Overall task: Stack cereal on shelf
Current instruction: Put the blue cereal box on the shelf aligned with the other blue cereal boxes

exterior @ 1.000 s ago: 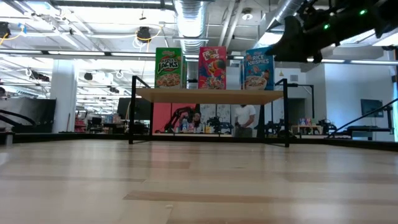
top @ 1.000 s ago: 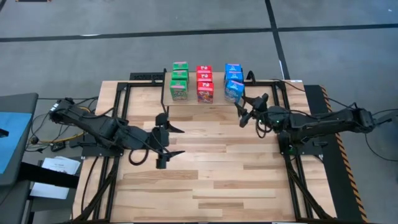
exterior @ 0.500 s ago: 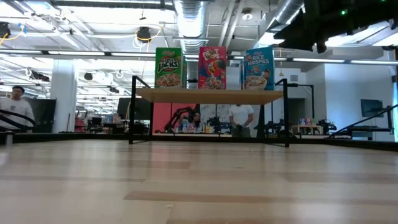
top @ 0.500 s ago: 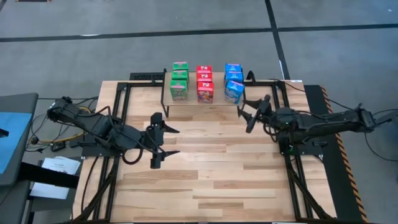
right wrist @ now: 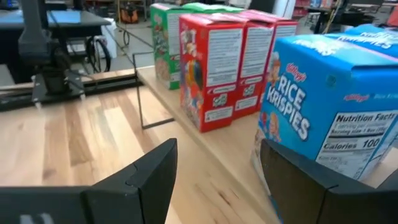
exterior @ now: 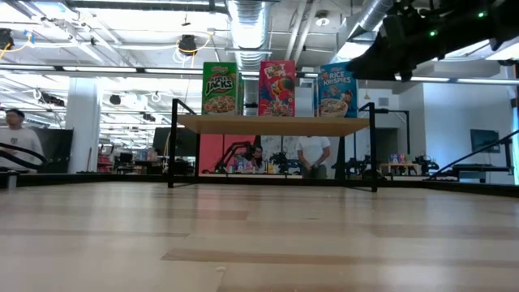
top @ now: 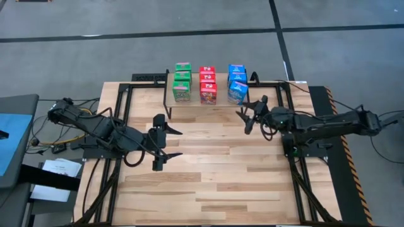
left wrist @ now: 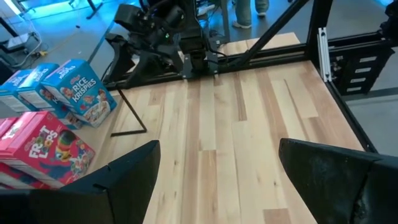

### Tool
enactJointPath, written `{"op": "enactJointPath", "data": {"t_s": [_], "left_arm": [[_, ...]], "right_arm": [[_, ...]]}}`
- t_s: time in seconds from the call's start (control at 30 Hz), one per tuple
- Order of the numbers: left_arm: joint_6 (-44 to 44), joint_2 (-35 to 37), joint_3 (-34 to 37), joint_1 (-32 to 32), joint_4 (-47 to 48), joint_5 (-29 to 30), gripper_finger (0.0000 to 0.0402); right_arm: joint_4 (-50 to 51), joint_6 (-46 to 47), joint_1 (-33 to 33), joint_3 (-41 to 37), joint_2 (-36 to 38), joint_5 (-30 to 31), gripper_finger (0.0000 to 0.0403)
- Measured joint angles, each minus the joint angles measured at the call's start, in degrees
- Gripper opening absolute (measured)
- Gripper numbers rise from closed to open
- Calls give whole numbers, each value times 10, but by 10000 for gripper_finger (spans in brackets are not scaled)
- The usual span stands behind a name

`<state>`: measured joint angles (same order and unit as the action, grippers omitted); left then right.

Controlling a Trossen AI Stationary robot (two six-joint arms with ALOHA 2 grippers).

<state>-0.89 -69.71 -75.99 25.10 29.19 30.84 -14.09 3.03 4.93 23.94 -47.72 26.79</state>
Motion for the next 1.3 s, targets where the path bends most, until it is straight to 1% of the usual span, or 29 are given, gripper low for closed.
{"op": "enactJointPath", "data": {"t_s": [0.17, 0.77, 1.03, 1.3], "left_arm": [[5, 0, 0, 0, -1, 0, 318], [5, 0, 0, 0, -1, 0, 318], [5, 0, 0, 0, -1, 0, 318], [6, 0, 0, 0, -1, 0, 318]], "right_arm": [[-23, 0, 19, 0, -13, -1, 256], [-22, 6, 70, 0, -14, 0, 256], [-22, 5, 80, 0, -14, 1, 256], [-22, 1, 77, 0, -13, 2, 256]]}}
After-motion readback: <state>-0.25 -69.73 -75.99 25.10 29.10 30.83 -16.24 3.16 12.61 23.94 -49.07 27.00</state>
